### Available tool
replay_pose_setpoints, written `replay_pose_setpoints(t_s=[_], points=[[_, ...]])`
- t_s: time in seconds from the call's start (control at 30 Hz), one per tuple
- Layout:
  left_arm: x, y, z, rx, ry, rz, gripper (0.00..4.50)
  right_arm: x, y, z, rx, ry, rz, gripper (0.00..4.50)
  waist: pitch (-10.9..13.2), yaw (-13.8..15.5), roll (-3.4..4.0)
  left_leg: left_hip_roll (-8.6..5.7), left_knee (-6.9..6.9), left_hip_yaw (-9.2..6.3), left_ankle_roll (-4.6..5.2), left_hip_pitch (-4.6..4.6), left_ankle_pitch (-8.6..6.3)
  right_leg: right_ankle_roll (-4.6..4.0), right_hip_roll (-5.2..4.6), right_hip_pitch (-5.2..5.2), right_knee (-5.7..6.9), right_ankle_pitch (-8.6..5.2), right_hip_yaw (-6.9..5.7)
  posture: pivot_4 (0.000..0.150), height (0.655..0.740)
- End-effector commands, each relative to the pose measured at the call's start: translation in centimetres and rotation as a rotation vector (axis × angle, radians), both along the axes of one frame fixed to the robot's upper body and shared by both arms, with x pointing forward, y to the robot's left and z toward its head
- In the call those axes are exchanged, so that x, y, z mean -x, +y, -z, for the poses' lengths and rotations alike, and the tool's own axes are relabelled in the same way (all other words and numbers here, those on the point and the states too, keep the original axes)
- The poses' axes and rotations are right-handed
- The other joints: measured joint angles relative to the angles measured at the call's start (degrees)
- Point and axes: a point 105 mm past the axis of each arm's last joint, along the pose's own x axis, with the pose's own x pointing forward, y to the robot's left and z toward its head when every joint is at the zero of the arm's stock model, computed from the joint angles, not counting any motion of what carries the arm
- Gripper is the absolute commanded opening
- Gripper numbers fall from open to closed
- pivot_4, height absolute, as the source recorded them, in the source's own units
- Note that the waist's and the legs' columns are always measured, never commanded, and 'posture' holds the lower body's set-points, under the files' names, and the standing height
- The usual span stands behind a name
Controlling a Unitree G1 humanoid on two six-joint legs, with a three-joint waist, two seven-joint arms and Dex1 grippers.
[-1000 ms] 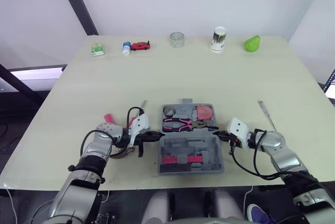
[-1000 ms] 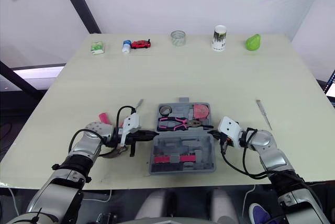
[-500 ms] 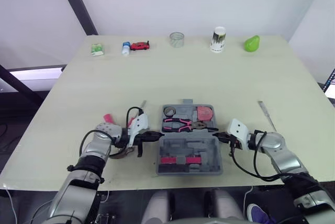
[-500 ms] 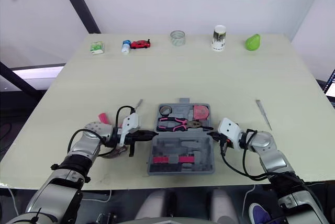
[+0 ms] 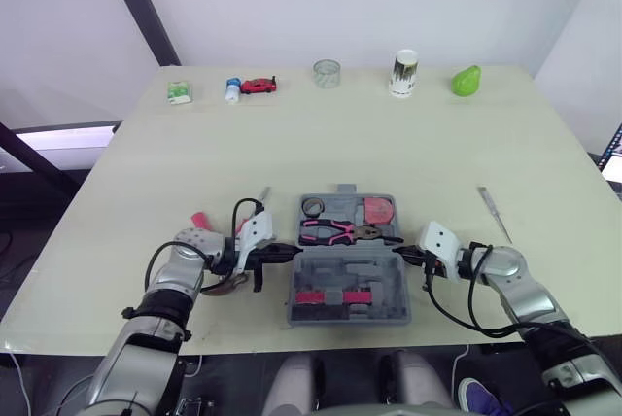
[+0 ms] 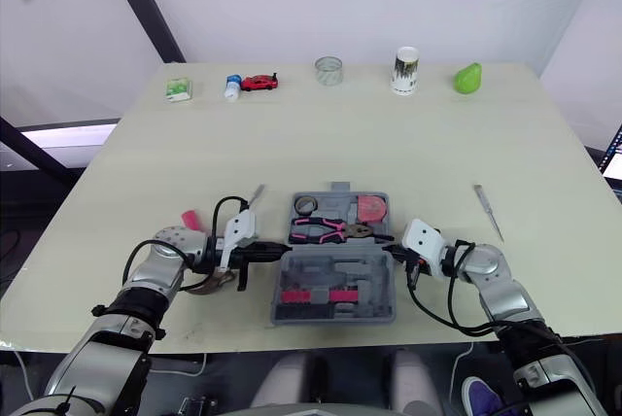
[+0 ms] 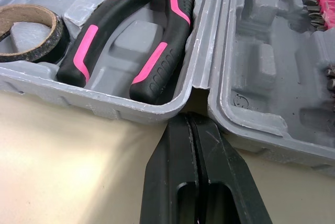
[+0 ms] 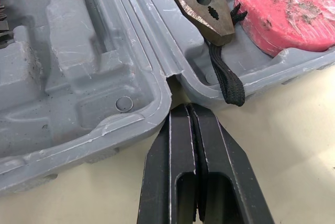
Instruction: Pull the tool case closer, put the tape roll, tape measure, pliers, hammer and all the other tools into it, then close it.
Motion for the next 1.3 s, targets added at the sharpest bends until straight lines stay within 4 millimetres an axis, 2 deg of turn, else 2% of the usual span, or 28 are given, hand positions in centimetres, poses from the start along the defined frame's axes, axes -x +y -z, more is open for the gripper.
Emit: replay_pose_setpoints(t_s=[0.03,0.8,1.1,1.3], points=[[0.2,-0.1,-0.1,0.008,-0.007,0.01,0.0,-0.2,1.4,-1.3,-0.04,-0.054,-0.04,0.03,0.0,0.0,0.0,0.0,0.0,0.0,0.0,0.0,0.0,0.0,0.0,0.0,0.0,0.0,0.0,0.15,0.74],[0.5,0.1,0.1,0.003,0.001,0.013,0.0,0.3,1.5,-0.6,-0.038,-0.039,-0.04,0.03,0.0,-0.08,0.0,0.01,0.0,0.0,0.0,0.01,0.0,0.0,0.02,0.0,0.0,0.0,0.01,0.15,0.74],[0.2,1.9,-1.4,-0.001,-0.063,-0.047,0.0,0.2,-0.9,-1.0,-0.028,-0.079,0.043,0.03,0.0,0.1,0.0,0.04,0.0,-0.01,0.0,-0.01,0.0,0.0,0.02,-0.01,-0.01,0.0,0.02,0.15,0.74],[0.9,2.9,-2.2,0.0,-0.077,-0.07,0.0,0.7,-2.7,-1.1,-0.031,-0.083,0.1,0.03,0.0,0.32,0.0,0.06,-0.01,0.0,0.0,-0.05,0.0,0.01,-0.12,0.0,-0.07,0.0,0.01,0.15,0.74]])
